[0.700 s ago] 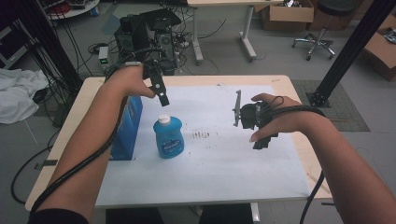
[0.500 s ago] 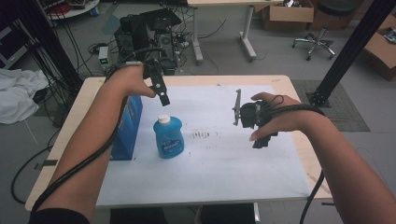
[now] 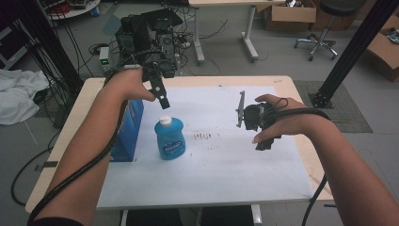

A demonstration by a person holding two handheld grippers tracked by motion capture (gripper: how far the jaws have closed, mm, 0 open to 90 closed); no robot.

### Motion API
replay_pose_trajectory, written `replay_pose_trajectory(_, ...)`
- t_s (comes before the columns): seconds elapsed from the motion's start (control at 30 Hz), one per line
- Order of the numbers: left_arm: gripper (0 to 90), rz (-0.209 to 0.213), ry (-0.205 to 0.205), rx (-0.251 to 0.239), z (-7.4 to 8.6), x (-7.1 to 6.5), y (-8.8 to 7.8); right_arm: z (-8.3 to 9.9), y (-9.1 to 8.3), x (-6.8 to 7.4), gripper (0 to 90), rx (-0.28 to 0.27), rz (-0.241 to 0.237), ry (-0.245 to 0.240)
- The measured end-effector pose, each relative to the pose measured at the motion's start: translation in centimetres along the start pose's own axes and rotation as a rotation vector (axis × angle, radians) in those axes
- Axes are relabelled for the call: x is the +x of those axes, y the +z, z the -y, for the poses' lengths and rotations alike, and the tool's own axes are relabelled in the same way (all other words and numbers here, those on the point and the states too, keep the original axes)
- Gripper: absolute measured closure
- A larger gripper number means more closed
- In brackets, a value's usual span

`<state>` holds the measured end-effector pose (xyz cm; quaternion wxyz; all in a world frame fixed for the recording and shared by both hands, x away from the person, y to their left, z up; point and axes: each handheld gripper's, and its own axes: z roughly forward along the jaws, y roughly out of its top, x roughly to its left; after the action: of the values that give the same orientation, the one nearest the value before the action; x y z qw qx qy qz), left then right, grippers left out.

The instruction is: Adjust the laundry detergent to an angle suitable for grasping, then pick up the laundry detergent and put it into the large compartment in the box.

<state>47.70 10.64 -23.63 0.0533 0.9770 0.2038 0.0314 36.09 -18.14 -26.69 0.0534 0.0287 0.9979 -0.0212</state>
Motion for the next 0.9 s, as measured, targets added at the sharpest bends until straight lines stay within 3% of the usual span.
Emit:
replay_pose_trajectory(0.53,0.1,-0.014,0.001,0.005,-0.54,0.81,-0.38,-0.13,0.06,-0.46,16.3,-0.009,0.0,0.0)
replay_pose_trajectory(0.77,0.1,0.001,-0.002,0.012,-0.21,0.96,-0.53,-0.4,0.13,-0.61,16.3,-0.015,0.005,-0.009)
replay_pose_trajectory(0.9,0.1,-0.008,0.012,0.015,-0.28,0.96,-0.93,-0.46,0.44,-0.63,16.3,0.009,0.008,-0.013)
